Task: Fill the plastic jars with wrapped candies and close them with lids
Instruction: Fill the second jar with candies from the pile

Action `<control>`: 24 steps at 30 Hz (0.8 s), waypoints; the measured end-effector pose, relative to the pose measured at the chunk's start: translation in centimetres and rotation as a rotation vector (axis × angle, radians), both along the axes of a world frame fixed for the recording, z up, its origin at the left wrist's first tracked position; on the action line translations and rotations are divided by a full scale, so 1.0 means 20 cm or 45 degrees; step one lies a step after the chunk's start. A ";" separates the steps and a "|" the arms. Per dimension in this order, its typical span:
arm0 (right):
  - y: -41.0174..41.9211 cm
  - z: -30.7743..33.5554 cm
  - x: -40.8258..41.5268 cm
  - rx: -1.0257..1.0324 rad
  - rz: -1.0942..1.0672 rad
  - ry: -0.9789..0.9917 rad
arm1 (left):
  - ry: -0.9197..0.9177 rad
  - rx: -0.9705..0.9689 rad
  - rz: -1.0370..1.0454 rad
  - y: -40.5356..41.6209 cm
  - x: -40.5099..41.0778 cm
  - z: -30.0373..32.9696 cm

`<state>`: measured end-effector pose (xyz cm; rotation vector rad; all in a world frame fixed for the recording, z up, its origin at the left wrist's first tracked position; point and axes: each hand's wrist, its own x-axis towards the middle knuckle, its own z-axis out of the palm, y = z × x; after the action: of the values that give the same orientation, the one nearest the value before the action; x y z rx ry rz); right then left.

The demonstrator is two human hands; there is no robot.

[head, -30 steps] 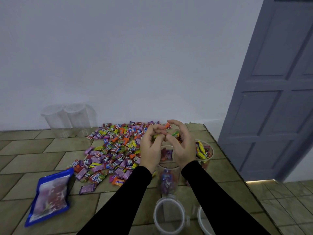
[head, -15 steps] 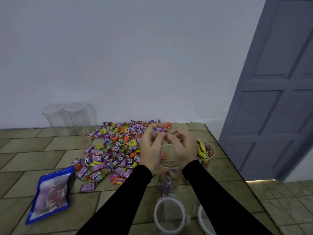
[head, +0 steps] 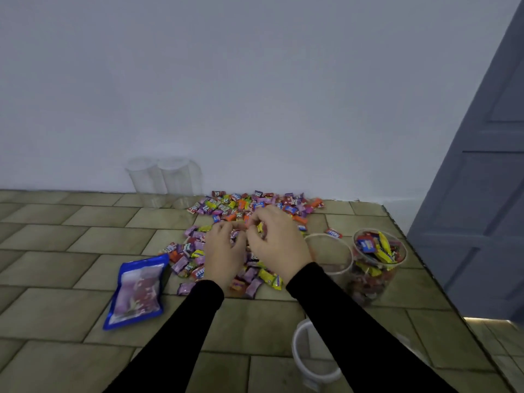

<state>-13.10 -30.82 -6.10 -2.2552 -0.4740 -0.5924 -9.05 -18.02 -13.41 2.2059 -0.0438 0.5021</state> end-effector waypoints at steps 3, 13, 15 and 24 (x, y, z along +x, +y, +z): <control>0.10 -0.14 0.02 -0.114 0.017 0.192 | 0.153 0.320 0.243 0.13 -0.03 -0.09; 0.25 -0.52 0.05 -0.576 -0.226 0.405 | 0.554 0.605 0.309 0.29 -0.13 -0.22; 0.27 -0.56 0.07 -0.604 -0.215 0.473 | 0.591 0.542 0.237 0.30 -0.13 -0.24; 0.27 -0.69 0.12 -0.749 -0.265 0.495 | 0.570 0.765 0.194 0.29 -0.11 -0.30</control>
<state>-10.66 -25.39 -19.85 -2.9186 -0.2318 -0.0977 -11.33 -12.28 -19.44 2.8800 0.2436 0.0584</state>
